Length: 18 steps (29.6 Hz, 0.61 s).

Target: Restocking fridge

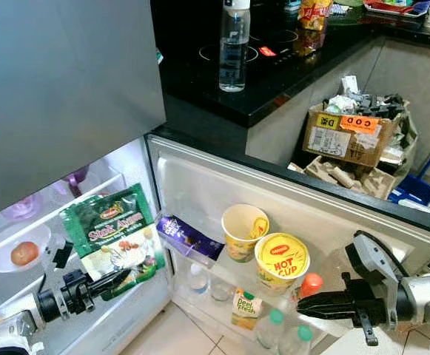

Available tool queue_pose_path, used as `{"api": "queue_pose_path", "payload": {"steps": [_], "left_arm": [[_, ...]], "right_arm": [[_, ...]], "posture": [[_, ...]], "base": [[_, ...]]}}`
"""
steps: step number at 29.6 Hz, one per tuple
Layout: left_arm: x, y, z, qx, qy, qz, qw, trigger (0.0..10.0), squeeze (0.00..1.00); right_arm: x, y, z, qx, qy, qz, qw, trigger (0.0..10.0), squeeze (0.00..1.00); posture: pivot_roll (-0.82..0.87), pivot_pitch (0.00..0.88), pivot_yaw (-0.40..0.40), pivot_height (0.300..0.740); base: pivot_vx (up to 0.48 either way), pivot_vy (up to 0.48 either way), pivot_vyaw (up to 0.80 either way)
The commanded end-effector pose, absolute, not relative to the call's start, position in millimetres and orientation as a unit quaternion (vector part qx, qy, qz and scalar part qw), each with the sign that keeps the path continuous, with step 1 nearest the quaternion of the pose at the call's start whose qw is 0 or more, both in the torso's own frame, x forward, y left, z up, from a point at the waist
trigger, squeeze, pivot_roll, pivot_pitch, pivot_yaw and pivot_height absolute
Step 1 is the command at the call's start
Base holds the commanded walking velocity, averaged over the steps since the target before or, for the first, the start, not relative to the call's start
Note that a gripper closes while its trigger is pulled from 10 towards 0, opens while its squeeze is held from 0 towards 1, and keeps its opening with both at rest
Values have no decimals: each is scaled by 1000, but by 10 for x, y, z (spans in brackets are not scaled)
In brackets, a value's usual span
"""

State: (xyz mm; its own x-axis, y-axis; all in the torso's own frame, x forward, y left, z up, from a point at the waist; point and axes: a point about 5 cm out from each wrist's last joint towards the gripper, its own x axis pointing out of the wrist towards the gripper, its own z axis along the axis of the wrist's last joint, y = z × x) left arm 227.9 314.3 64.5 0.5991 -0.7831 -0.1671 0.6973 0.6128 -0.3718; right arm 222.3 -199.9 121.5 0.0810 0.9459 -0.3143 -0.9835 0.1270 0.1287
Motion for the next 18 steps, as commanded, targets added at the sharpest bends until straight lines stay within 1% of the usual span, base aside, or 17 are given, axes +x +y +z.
{"api": "queue_pose_path", "payload": {"steps": [1, 2, 3, 4, 7, 9, 10, 12, 13, 15, 16, 17, 18], "left_arm": [[2339, 3236, 895, -97, 142, -448, 877, 10000, 0], [2373, 3239, 998, -83, 126, -459, 875, 10000, 0], [2373, 3239, 998, -83, 126, -459, 875, 10000, 0], [2427, 3220, 1189, -62, 93, -482, 869, 10000, 0], [2444, 3202, 1272, -57, 78, -495, 864, 10000, 0], [2471, 3143, 1410, -38, 60, -517, 853, 10000, 0], [2471, 3143, 1410, -38, 60, -517, 853, 10000, 0], [2489, 3066, 1548, -23, 38, -540, 841, 10000, 0], [2489, 3066, 1548, -23, 38, -540, 841, 10000, 0], [2485, 2984, 1627, -17, 24, -561, 828, 10000, 0], [2485, 2984, 1627, -17, 24, -561, 828, 10000, 0], [2482, 2919, 1625, -18, 26, -574, 818, 10000, 0], [2482, 2919, 1625, -18, 26, -574, 818, 10000, 0]], "right_arm": [[2222, -1970, 1188, -62, 167, 659, 731, 10000, 0], [2225, -1964, 1187, -62, 166, 659, 731, 10000, 0], [2225, -1964, 1187, -62, 166, 659, 731, 10000, 0], [2229, -1953, 1184, -61, 166, 659, 731, 10000, 0], [2230, -1947, 1183, -61, 166, 659, 731, 10000, 0], [2229, -1934, 1186, -61, 164, 662, 729, 10000, 0], [2229, -1934, 1186, -61, 164, 662, 729, 10000, 0], [2234, -1924, 1211, -56, 158, 665, 728, 10000, 0], [2234, -1924, 1211, -56, 158, 665, 728, 10000, 0], [2239, -1905, 1288, -40, 138, 673, 726, 10000, 0], [2239, -1905, 1288, -40, 138, 673, 726, 10000, 0], [2233, -1888, 1344, -28, 124, 680, 722, 10000, 0], [2233, -1888, 1344, -28, 124, 680, 722, 10000, 0]], "posture": [[-74, 0, -19, 740], [-71, 0, -20, 740], [-71, 0, -20, 740], [-71, 0, -20, 740], [-71, 0, -20, 740], [-73, 0, -22, 740], [-73, 0, -22, 740], [-73, 0, -24, 740], [-73, 0, -24, 740], [-73, 0, -23, 740], [-73, 0, -23, 740], [-73, 0, -24, 740], [-73, 0, -24, 740]], "base": [[0, 0, 0], [0, 0, 0], [0, 0, 0], [0, 0, 0], [0, 0, 0], [0, 0, 0], [0, 0, 0], [0, 0, 0], [0, 0, 0], [0, 0, 0], [0, 0, 0], [0, 0, 0], [0, 0, 0]]}}
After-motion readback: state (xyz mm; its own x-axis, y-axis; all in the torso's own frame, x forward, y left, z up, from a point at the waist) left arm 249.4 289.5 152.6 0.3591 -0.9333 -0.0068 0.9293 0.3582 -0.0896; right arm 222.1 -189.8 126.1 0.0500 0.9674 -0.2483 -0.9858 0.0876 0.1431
